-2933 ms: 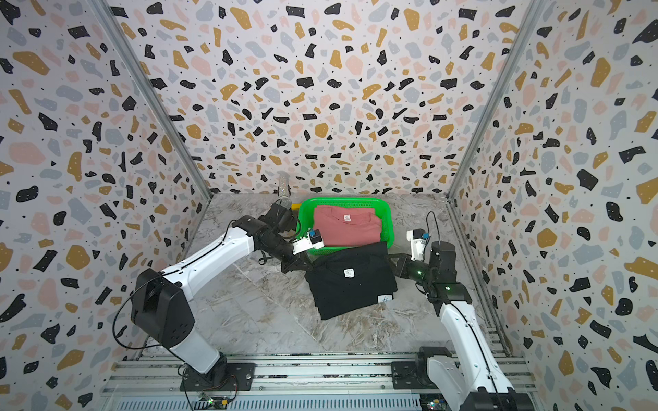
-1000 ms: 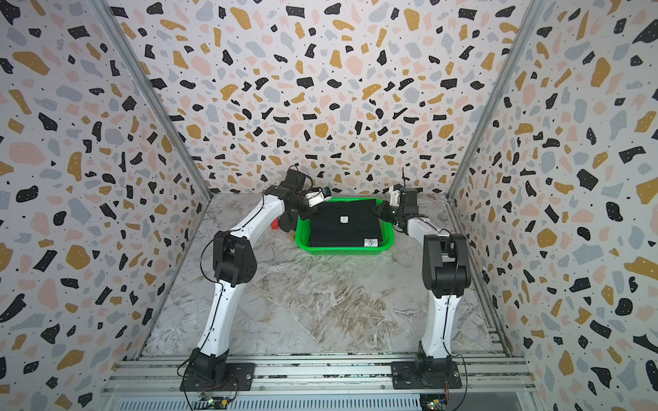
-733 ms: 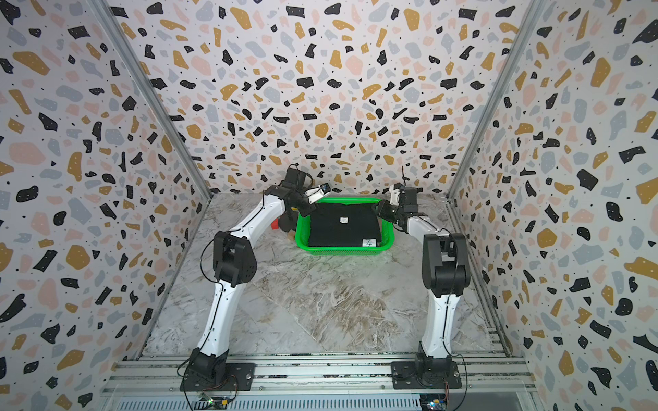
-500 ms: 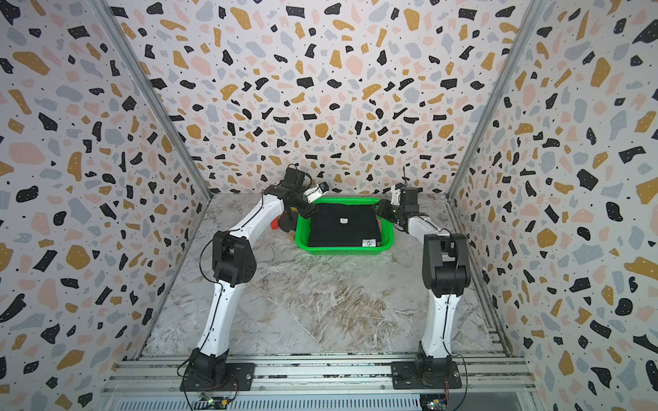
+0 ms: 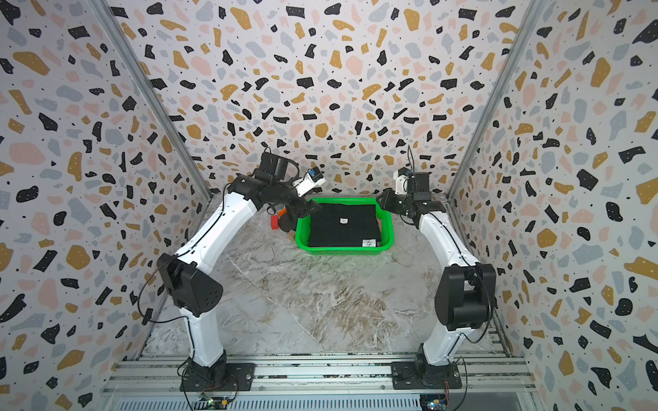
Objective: Put the folded t-shirts into the basket
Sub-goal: Place the T-shirt in the bin.
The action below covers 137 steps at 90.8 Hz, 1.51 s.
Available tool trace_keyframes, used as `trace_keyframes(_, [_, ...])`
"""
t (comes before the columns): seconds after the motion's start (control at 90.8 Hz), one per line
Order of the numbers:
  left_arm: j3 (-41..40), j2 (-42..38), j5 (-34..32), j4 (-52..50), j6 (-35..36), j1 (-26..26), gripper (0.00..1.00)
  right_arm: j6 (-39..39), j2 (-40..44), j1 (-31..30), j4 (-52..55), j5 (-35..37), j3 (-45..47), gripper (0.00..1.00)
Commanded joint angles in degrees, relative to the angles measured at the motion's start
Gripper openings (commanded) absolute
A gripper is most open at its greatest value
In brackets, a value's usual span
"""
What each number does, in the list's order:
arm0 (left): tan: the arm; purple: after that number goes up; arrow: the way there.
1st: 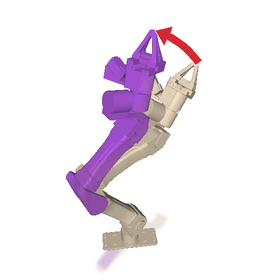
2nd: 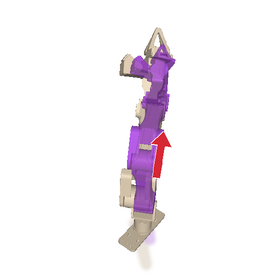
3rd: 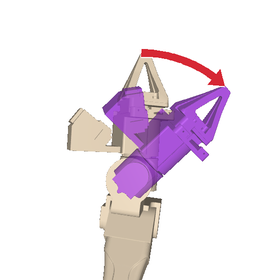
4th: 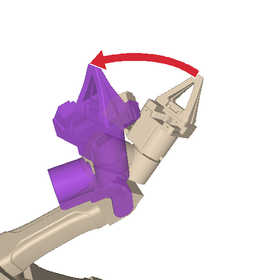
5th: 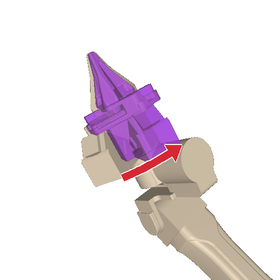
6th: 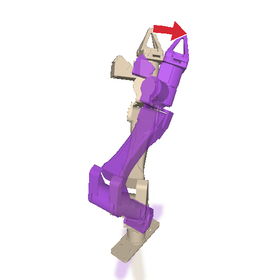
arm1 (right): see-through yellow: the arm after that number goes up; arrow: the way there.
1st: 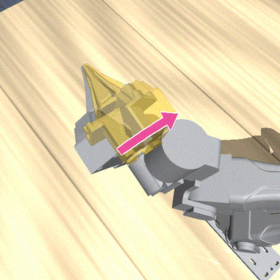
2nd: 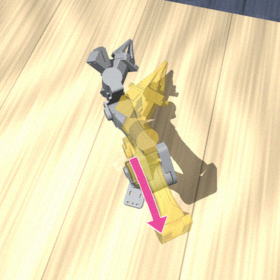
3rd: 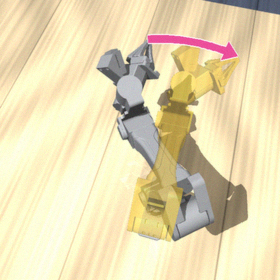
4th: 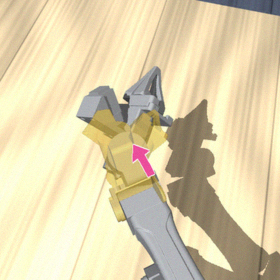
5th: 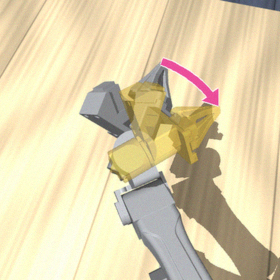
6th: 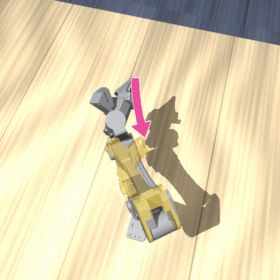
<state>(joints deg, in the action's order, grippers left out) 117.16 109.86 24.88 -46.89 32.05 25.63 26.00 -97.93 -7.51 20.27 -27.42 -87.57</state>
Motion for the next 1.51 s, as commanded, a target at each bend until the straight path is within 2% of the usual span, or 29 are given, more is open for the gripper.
trace_keyframes(0.0, [-8.2,1.6,4.6,-2.8,-0.6,0.9,0.66,-1.8,-1.2,-1.7,14.1,-4.1,0.4,0.18])
trace_keyframes(0.066, [-10.2,1.8,4.7,-3.1,-0.3,1.0,0.63,-2.6,-2.4,-2.5,16.7,-5.7,-0.2,0.11])
trace_keyframes(0.253, [-11.5,5.0,3.5,-2.8,0.8,1.0,0.60,-5.4,-6.0,-3.8,23.7,-5.9,-1.7,0.01])
trace_keyframes(0.418, [-8.7,10.1,3.8,-4.8,0.8,1.0,0.58,-6.2,-9.0,-3.9,23.8,-5.5,-0.2,0.00])
trace_keyframes(0.518, [-6.6,13.4,2.2,-6.9,0.1,0.9,0.52,-6.9,-11.6,-3.9,24.4,-3.4,-0.9,0.00])
trace_keyframes(0.683, [-5.2,16.8,0.8,-6.5,-1.0,0.9,0.52,-9.9,-15.4,-3.9,27.1,5.1,-3.6,0.00])
trace_keyframes(0.87, [-2.9,20.6,1.4,-7.8,-1.7,1.3,0.52,-10.7,-18.8,-3.9,28.2,10.0,-7.8,0.00])
trace_keyframes(0.98, [-3.3,21.2,1.4,-7.6,-1.1,1.3,0.53,-10.4,-18.3,-3.9,28.7,11.2,-9.0,0.08])
trace_keyframes(1.068, [-3.9,21.2,0.9,-7.6,-0.7,1.3,0.54,-10.4,-16.3,-3.9,27.7,10.8,-8.9,0.18])
trace_keyframes(1.244, [-5.0,20.5,-2.0,-6.3,-0.8,1.3,0.57,-9.6,-8.9,-3.9,24.7,9.4,-7.8,0.33])
trace_keyframes(1.365, [-6.6,15.3,-0.4,-5.2,-2.0,1.3,0.62,-9.6,-2.1,-3.9,21.1,8.2,-4.8,0.40])
trace_keyframes(1.454, [-6.8,8.1,2.0,-5.3,-3.5,1.3,0.64,-10.0,3.6,-3.8,16.7,9.2,-1.3,0.45])
trace_keyframes(1.487, [-7.4,5.4,3.4,-4.7,-4.0,1.3,0.65,-10.3,5.7,-3.8,14.7,10.1,0.5,0.51])
trace_keyframes(1.498, [-7.9,3.9,3.8,-4.4,-4.2,1.3,0.66,-10.5,6.9,-3.8,14.0,10.6,1.3,0.57])
